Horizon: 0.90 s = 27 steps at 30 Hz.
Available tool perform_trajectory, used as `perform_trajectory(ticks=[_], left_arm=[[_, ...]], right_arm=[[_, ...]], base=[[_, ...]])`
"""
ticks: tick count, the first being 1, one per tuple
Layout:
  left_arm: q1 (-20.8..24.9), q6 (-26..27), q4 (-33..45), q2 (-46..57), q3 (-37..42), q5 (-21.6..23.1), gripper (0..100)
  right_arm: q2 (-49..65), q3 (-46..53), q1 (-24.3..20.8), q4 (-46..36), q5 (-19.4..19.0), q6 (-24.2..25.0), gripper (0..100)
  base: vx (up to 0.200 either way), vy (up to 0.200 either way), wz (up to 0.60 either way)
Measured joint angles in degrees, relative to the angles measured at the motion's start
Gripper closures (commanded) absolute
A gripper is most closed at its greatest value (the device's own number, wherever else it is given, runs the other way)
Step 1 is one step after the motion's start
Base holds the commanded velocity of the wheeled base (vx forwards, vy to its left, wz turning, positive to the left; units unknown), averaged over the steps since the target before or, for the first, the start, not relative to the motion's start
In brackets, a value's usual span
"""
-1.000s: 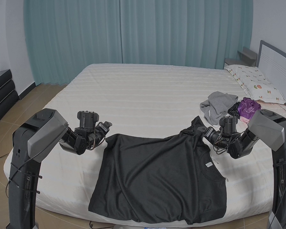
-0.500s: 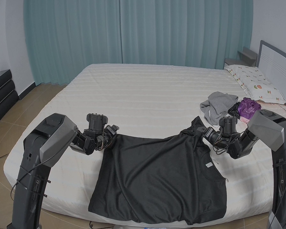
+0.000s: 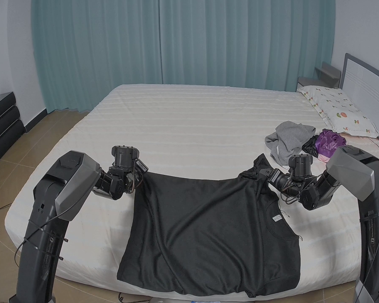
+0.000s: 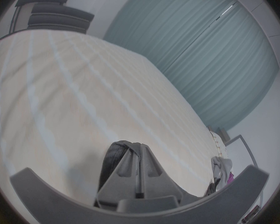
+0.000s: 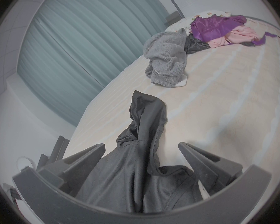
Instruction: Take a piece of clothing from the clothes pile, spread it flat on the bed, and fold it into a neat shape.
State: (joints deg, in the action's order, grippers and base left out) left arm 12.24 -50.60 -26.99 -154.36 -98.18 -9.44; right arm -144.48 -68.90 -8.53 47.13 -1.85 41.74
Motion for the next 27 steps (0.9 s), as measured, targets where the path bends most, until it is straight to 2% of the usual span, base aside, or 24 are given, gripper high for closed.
perform_trajectory(ticks=[6,13,21,27], left_arm=[[-1.7,1.0,0.3,0.4,-2.0,-0.9,100],[-2.1,2.3,0.3,0.9,-2.3,-1.0,100],[-2.4,3.3,0.3,1.3,-2.3,-1.1,100],[-4.1,5.0,0.1,1.7,-2.4,-1.5,100]], right_arm=[[-2.5,-3.8,0.4,-0.5,1.5,-2.9,0],[-6.3,-11.0,0.3,-1.0,2.5,-3.7,0],[-9.7,-20.9,0.7,-9.7,2.5,-3.2,0],[-10.9,-24.9,1.8,-14.8,2.3,-0.5,0]], base=[[0.0,0.0,0.0],[0.0,0.0,0.0],[0.0,0.0,0.0],[0.0,0.0,0.0]])
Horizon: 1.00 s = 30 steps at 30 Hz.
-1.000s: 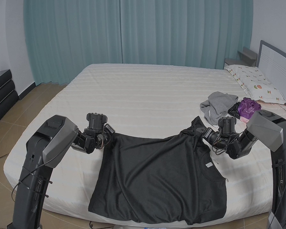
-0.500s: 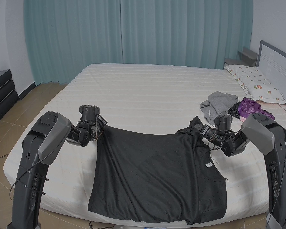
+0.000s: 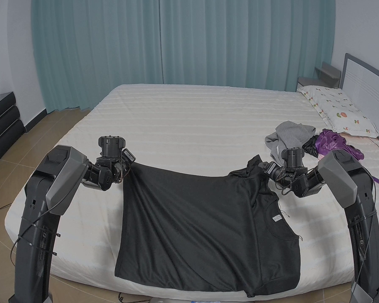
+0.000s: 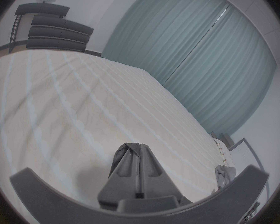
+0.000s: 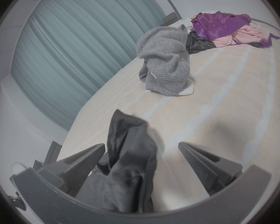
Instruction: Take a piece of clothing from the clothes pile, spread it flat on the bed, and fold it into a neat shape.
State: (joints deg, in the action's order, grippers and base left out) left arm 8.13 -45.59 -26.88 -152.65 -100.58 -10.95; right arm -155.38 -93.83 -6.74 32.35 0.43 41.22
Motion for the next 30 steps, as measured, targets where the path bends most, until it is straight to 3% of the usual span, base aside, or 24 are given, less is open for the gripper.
perform_trajectory(ticks=[13,24,25,30], left_arm=[[-3.8,2.4,-0.1,0.8,0.2,-0.4,100],[-4.0,2.0,0.0,0.6,0.8,-0.3,100],[-4.0,1.9,0.1,0.5,0.8,-0.3,100],[-3.8,0.9,0.3,0.5,1.0,-0.2,100]], right_arm=[[-0.5,-1.5,-0.3,-0.3,-4.9,0.6,0],[-2.9,-7.7,-2.5,-3.2,-5.3,-2.5,0],[-3.5,-8.9,-2.7,-3.7,-5.2,-2.7,100],[-6.0,-12.1,-3.0,-4.8,-4.9,-3.2,100]], base=[[0.0,0.0,0.0],[0.0,0.0,0.0],[0.0,0.0,0.0],[0.0,0.0,0.0]])
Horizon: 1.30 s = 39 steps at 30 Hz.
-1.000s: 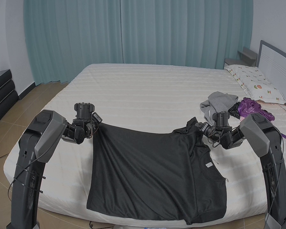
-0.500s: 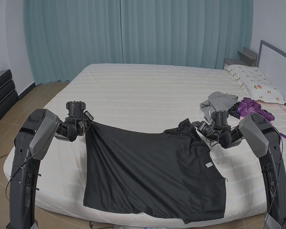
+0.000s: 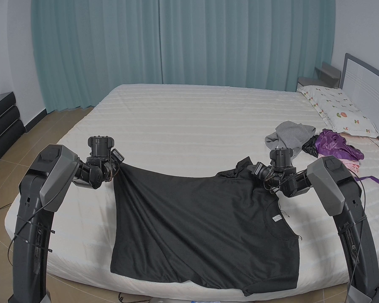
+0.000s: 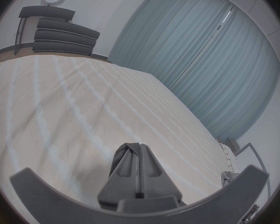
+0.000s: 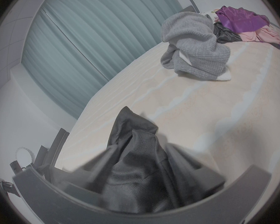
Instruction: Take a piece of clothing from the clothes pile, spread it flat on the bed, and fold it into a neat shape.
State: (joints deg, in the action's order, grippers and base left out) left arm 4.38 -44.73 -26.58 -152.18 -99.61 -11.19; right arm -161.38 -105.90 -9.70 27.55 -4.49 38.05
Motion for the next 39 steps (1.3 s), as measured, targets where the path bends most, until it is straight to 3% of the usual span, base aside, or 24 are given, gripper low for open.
perform_trajectory(ticks=[10,21,32,39], left_arm=[[0.1,-0.2,-0.2,-0.2,0.0,0.0,100],[0.2,-1.8,-5.3,-0.7,-1.8,-0.2,100],[1.7,-1.8,-8.0,-1.4,-2.9,-0.4,100],[2.2,-1.8,-7.9,-2.8,-4.6,-0.3,100]], right_arm=[[-0.1,-1.5,2.7,1.3,1.5,0.6,100],[2.6,-1.8,6.8,9.5,3.5,1.5,100],[4.4,-3.4,7.5,11.9,5.4,0.9,100],[2.2,-4.2,7.2,11.9,6.3,-2.3,100]], base=[[0.0,0.0,0.0],[0.0,0.0,0.0],[0.0,0.0,0.0],[0.0,0.0,0.0]])
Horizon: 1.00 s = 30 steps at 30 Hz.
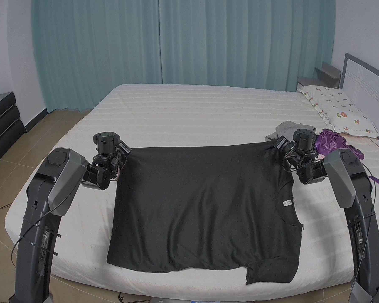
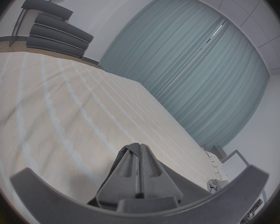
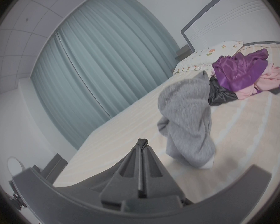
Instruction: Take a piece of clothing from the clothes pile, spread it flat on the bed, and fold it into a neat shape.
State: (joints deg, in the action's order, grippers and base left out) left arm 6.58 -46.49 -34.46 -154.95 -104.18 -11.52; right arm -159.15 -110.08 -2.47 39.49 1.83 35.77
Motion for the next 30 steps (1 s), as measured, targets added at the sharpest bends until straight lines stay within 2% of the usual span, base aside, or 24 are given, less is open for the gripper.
perform_trajectory(ticks=[3,4,5,12,17,21,30], left_arm=[[0.2,0.0,0.2,-0.8,-0.8,0.0,100],[0.2,0.0,0.3,-1.1,-1.1,0.0,100],[0.3,0.0,0.4,-1.4,-1.4,0.0,0],[0.6,0.0,0.3,-3.4,-1.7,-0.7,0],[0.6,0.0,0.2,-3.7,-1.1,-1.8,0],[0.0,-0.2,0.3,-2.7,0.8,-1.8,0],[-0.6,-0.4,1.0,3.4,8.4,1.6,0]], right_arm=[[-1.4,0.0,-0.3,-0.3,0.2,-0.9,100],[-1.9,0.0,-0.5,-0.4,0.3,-1.0,0],[-2.4,0.0,-0.6,-0.5,0.4,-1.0,0],[-4.0,0.7,-1.1,-0.7,1.7,-0.5,0],[-2.4,4.8,-0.8,0.3,2.3,0.3,0],[1.5,12.8,-0.3,2.0,-0.2,2.6,0],[13.0,37.4,0.5,8.8,-6.8,5.6,0]], base=[[0.0,0.0,0.0],[0.0,0.0,0.0],[0.0,0.0,0.0],[0.0,0.0,0.0],[0.0,0.0,0.0],[0.0,0.0,0.0],[0.0,0.0,0.0]])
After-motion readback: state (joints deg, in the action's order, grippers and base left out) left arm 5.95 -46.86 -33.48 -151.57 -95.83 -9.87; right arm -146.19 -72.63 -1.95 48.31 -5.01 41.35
